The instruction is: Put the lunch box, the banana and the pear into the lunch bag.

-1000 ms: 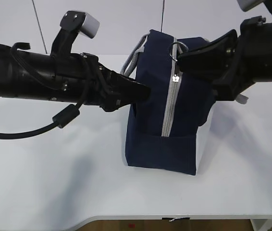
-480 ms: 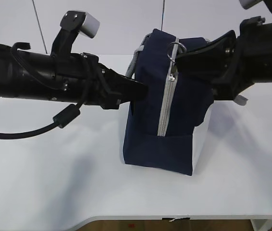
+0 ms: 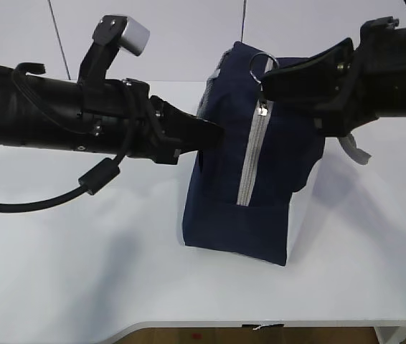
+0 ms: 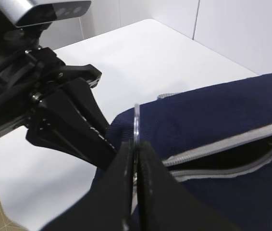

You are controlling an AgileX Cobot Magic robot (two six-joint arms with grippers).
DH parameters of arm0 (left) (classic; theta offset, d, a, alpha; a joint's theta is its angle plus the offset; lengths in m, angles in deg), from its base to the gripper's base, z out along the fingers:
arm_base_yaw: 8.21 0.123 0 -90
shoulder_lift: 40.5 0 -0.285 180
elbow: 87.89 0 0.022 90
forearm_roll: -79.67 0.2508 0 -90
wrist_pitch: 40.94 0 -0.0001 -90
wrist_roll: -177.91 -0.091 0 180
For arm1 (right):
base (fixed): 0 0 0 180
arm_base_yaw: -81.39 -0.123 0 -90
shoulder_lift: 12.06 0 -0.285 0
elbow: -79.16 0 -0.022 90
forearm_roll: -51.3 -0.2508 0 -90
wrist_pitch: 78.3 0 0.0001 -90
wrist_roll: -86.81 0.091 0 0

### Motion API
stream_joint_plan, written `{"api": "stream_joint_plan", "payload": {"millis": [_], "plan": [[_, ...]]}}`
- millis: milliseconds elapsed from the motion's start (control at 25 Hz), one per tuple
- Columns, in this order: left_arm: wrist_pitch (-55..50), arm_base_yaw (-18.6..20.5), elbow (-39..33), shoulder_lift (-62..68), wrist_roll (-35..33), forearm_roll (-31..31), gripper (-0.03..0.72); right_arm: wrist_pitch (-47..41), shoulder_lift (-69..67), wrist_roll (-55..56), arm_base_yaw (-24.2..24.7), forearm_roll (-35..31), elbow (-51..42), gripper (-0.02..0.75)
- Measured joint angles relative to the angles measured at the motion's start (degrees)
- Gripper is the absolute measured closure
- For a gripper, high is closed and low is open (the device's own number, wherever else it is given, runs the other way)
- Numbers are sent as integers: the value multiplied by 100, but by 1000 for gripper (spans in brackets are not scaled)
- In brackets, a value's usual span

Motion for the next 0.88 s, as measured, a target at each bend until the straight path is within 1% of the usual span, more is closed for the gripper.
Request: {"api": "stream_joint_plan", "payload": {"millis": [120, 240, 400, 640, 880], "plan": [[-100, 0, 0, 10, 53, 0, 670, 69, 0, 0, 0, -28, 0, 731], [-181, 0, 0, 22, 124, 10, 687, 156, 0, 0, 0, -77, 0, 731], [-267, 0, 0, 22, 181, 18, 689, 286, 0, 0, 0, -259, 0, 731], [-326, 0, 0, 22, 280, 18, 690, 495, 0, 10, 0, -338, 0, 731], [-436, 0, -145, 22, 305, 18, 690, 568, -171, 9, 0, -802, 0, 731]]}}
